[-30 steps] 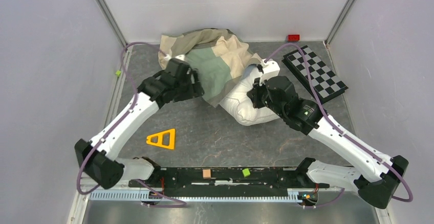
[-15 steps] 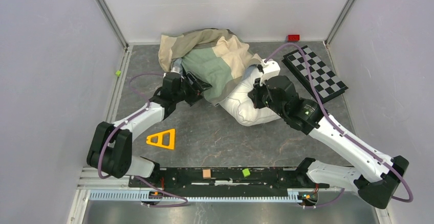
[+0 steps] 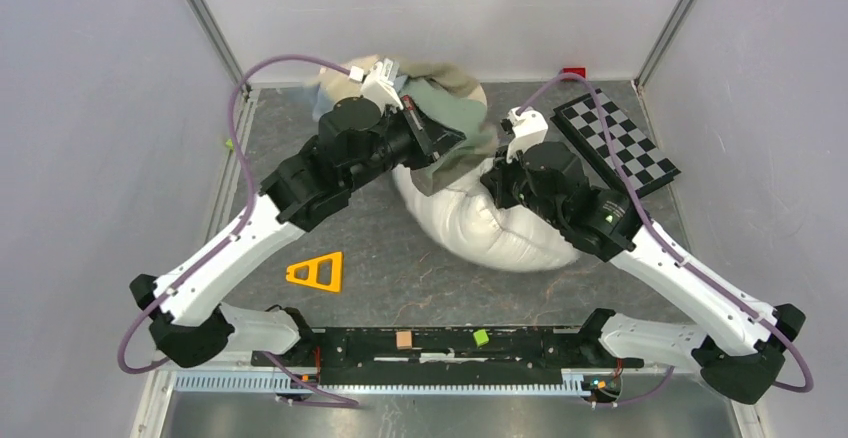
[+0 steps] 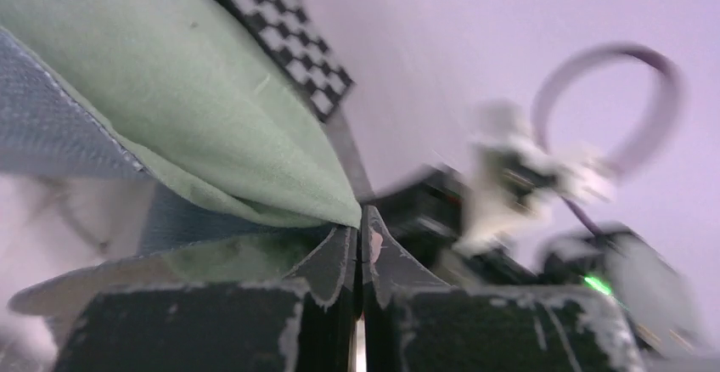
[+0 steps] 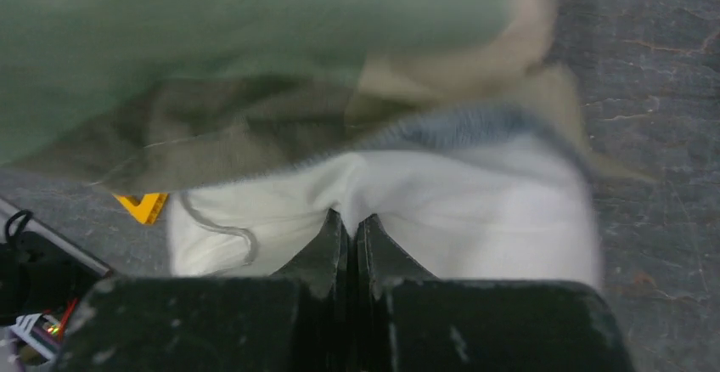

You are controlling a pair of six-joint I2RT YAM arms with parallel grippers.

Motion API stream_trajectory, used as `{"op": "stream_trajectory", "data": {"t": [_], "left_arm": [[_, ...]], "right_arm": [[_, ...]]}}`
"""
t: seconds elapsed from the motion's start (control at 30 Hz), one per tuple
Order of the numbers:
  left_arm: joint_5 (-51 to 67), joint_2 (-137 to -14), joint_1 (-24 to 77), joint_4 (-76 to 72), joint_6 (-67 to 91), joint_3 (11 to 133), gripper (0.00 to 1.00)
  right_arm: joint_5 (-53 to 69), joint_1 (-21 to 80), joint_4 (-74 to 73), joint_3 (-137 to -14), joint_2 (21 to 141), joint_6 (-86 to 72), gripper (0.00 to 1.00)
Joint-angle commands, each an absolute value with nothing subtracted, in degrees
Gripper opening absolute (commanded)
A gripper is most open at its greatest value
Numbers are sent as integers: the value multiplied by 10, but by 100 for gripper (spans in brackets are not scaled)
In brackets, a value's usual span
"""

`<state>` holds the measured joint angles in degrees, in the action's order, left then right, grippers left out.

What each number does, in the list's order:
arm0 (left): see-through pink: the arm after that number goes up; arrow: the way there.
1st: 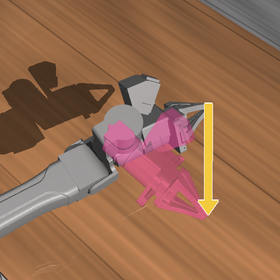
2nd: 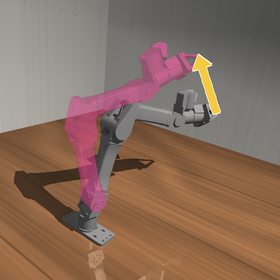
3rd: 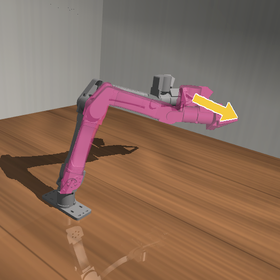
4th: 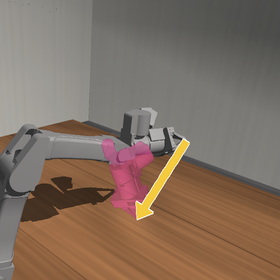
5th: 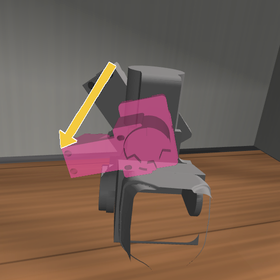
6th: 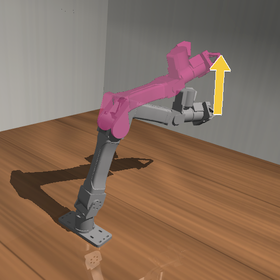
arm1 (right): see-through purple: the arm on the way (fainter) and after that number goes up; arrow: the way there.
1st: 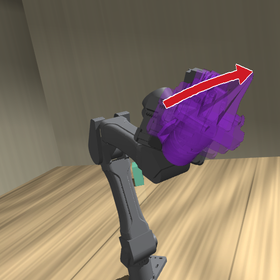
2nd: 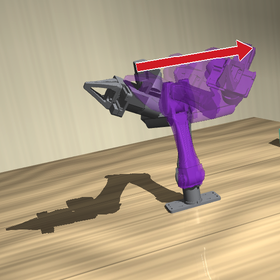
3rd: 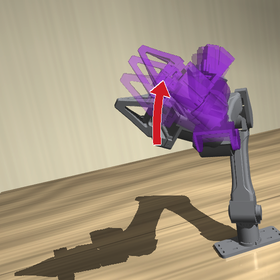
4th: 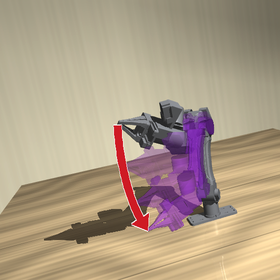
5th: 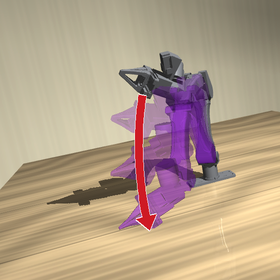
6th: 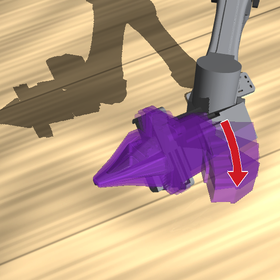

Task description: Put the pillow into the pillowcase

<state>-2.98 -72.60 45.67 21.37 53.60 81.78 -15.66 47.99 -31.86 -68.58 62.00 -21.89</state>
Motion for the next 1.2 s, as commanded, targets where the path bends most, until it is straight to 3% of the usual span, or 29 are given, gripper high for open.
{"op": "stream_trajectory", "data": {"t": [0.0, 0.23, 0.47, 0.5, 0.57, 0.6, 0.63, 0.73, 0.8, 0.9, 1.17], "left_arm": [[-66, -755, 539, 339, 465, 978, 3], [-95, -845, 537, 397, 484, 1038, 2], [-90, -1001, 500, 416, 481, 1109, 2], [-88, -1024, 493, 416, 479, 1125, 2], [-84, -1062, 481, 416, 464, 1157, 3], [-83, -1078, 476, 414, 454, 1173, 6], [-78, -1089, 470, 411, 445, 1184, 17], [-64, -1103, 454, 407, 416, 1219, 56], [-60, -1096, 444, 412, 396, 1241, 74], [-72, -1069, 421, 436, 369, 1255, 89], [-125, -975, 310, 475, 328, 1124, 93]], "right_arm": [[-104, 495, -226, -720, 621, -251, 0], [-62, 469, -207, -636, 598, -292, 0], [81, 244, -166, -485, 646, -234, 1], [91, 213, -164, -483, 658, -222, 10], [85, 188, -174, -502, 671, -196, 42], [55, 188, -187, -526, 669, -184, 59], [33, 188, -198, -549, 664, -178, 71], [-8, 188, -230, -617, 651, -163, 96], [-34, 192, -250, -661, 645, -155, 98], [-80, 232, -265, -704, 641, -138, 98], [-155, 453, -236, -749, 708, -140, 98]]}}
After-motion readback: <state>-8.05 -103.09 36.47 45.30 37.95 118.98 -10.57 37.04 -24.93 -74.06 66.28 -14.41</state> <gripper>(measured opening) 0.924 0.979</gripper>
